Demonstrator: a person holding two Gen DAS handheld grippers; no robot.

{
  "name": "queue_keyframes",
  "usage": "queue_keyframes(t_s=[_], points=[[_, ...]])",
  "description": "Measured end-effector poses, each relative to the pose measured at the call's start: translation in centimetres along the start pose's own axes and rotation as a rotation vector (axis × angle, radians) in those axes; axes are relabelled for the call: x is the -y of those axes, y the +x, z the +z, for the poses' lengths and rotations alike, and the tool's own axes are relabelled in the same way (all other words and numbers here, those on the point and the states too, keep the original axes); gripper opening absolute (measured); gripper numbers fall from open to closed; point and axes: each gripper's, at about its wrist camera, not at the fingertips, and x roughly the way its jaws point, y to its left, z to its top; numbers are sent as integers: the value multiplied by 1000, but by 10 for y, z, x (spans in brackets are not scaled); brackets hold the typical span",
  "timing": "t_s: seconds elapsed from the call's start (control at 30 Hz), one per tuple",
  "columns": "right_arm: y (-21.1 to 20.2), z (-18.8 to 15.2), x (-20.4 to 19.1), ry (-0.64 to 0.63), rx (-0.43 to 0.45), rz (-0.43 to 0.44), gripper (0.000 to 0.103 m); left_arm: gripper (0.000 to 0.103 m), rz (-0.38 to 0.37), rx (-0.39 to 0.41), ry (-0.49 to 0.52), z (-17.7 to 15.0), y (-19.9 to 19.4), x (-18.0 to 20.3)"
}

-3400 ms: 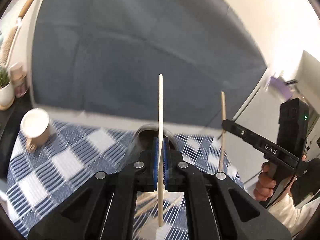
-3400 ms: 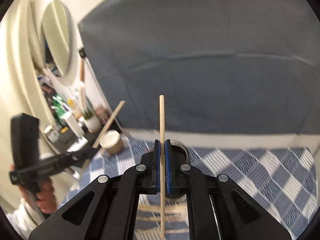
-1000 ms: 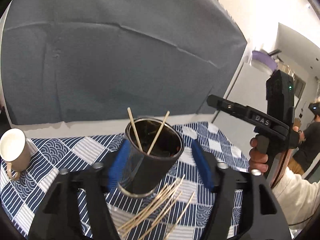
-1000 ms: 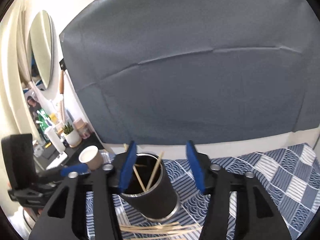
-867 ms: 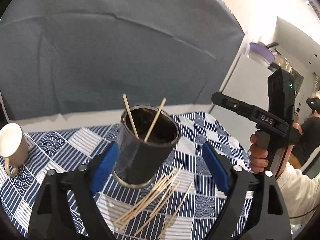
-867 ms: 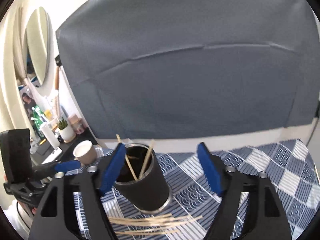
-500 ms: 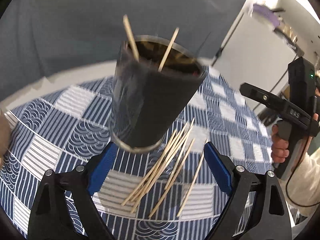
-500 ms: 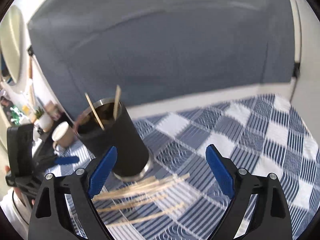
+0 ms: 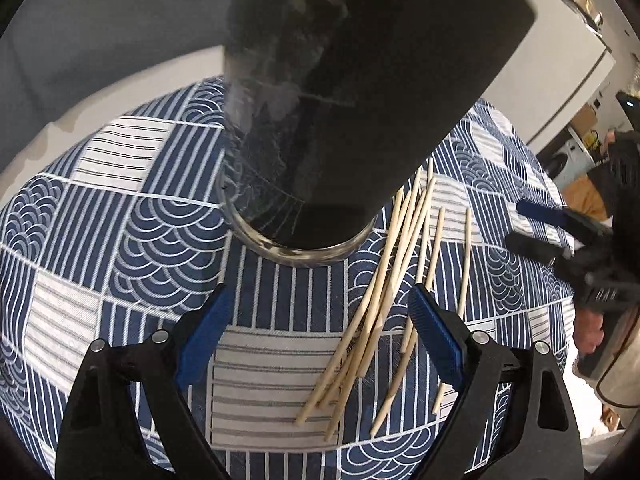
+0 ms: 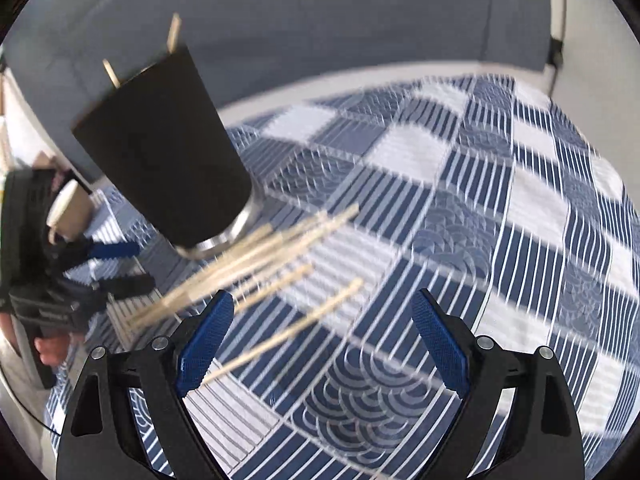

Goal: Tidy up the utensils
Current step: 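Lower both open tools back to the skewers lying beside the cup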

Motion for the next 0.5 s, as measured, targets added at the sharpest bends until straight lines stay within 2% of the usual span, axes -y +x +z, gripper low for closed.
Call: queue_keyframes(t_s=[0.07, 0.17, 0.3, 0.37, 0.43, 0.5], points=[[9, -8, -2, 23, -36, -3, 86, 87, -18, -19, 35, 4, 7, 4], [22, -16, -6, 36, -66, -53, 86, 87, 38, -40, 80, 8, 18, 9], [30, -22, -11, 67, -93, -107, 86, 82, 30, -43, 63, 14, 19, 6], [33, -23, -16, 64, -104, -139, 86, 74, 108, -48, 107, 14, 22, 10], [37, -23, -21, 51, -118, -184, 86, 72, 164, -54, 152, 12, 24, 17], [39, -23, -25, 56, -133, -211, 86, 72, 169, -55, 153, 11, 24, 21]])
